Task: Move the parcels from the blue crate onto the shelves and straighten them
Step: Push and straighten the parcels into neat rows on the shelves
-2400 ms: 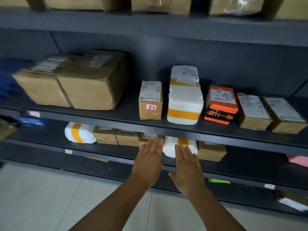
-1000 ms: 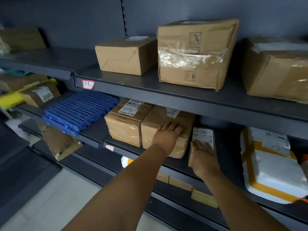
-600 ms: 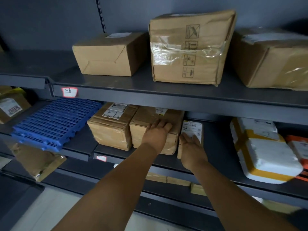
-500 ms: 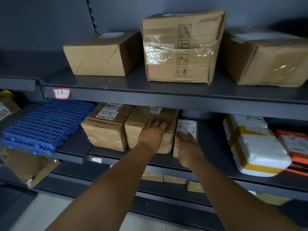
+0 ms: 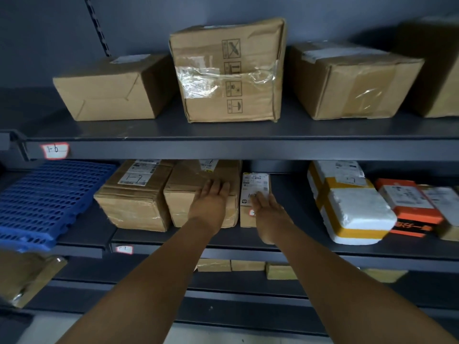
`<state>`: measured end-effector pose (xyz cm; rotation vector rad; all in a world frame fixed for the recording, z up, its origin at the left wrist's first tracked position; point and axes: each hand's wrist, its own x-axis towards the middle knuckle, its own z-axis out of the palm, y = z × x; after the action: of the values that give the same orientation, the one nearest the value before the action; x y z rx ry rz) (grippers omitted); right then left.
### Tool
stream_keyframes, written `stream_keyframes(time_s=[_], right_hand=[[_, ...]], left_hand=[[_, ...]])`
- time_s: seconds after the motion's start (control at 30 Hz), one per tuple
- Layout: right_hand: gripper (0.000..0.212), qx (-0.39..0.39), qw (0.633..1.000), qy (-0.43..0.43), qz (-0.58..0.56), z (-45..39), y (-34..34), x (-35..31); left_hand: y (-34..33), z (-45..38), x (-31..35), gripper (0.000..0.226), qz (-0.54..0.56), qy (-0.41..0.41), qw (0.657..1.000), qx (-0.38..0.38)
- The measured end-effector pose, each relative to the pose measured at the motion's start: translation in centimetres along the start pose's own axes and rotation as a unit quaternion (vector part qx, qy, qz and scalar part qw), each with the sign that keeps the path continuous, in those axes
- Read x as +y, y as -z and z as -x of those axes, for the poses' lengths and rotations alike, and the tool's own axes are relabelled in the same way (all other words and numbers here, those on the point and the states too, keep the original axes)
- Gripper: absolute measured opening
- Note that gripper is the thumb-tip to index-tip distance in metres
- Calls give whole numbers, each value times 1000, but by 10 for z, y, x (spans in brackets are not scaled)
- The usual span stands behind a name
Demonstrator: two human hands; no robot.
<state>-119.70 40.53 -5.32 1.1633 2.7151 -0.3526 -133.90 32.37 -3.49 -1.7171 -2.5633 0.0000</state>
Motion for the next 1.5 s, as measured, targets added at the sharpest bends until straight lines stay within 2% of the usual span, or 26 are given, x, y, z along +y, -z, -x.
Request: stream_keyframes(time_s=[0.13,0.37,0.6,0.8,1.13,1.33,1.5], right_hand=[[96,-2,1000,2,15,0,5,5],[97,85,996,-18,20,29,12,33],[90,119,992,-44,4,77,27,100],[88,142,988,-55,3,114,38,193],[94,115,983,-141,-32,152,34,361],[94,73,972,-217,-46,160,23,446],[96,32,961,-268,-61,152,13,499]], left_hand=[[1,2,5,88,-3,1,1000,3],[10,10,53,85,12,-63,997,33],[22,14,140,83,61,-108,992,25],[26,10,238,80,100,-127,987,27],[14,-9,390,82,85,-153,984,-13],[2,-37,451,81,49,-160,985,-49],[-10,-56,471,80,19,-147,986,-70]])
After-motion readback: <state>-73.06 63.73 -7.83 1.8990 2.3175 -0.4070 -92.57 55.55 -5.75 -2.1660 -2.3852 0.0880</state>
